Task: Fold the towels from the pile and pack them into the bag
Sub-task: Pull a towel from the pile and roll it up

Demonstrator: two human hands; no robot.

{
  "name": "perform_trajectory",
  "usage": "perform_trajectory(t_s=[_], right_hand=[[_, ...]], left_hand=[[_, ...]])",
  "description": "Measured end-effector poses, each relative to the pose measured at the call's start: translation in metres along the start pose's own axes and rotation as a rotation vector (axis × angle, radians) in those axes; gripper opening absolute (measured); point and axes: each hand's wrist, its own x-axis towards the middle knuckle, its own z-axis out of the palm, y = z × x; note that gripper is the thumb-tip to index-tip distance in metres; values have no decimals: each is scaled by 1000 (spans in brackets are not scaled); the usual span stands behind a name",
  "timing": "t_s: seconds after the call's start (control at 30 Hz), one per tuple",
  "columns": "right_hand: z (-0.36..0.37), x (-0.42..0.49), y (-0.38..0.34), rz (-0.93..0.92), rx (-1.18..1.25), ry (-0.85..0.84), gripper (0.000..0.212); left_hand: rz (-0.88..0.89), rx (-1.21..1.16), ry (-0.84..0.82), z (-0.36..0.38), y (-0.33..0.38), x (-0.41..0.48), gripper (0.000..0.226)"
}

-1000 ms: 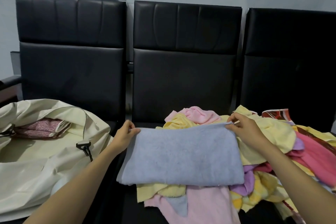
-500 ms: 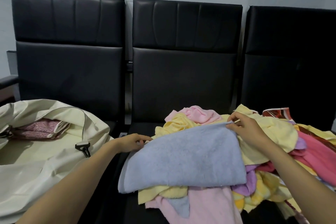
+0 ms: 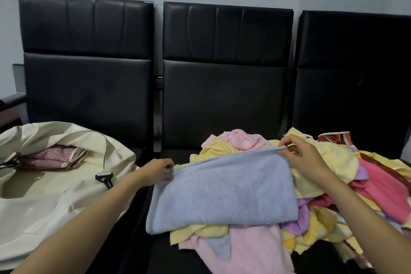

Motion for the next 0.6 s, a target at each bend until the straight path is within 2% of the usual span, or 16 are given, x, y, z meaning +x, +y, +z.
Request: perform_trajectory(t_s=[0.07, 0.13, 0.23, 0.33, 0.47, 0.6], right_hand=[[-1, -5, -6, -35, 34, 35, 6], [-4, -9, -12, -78, 40, 57, 7], [-9, -13, -18, -107, 44, 64, 6], [-13, -14, -19, -99, 19, 40, 6], [-18, -16, -19, -120, 38, -4, 10], [-21, -15, -21, -144, 79, 1, 13]], left_hand=[[20, -39, -15, 1, 5, -3, 57], [81, -16, -63, 4, 14, -4, 70], [183, 48, -58, 12, 17, 2, 57], [167, -22, -22, 18, 16, 4, 48], [143, 15, -174, 16, 23, 12, 61], [172, 105, -211, 7, 34, 21, 54]])
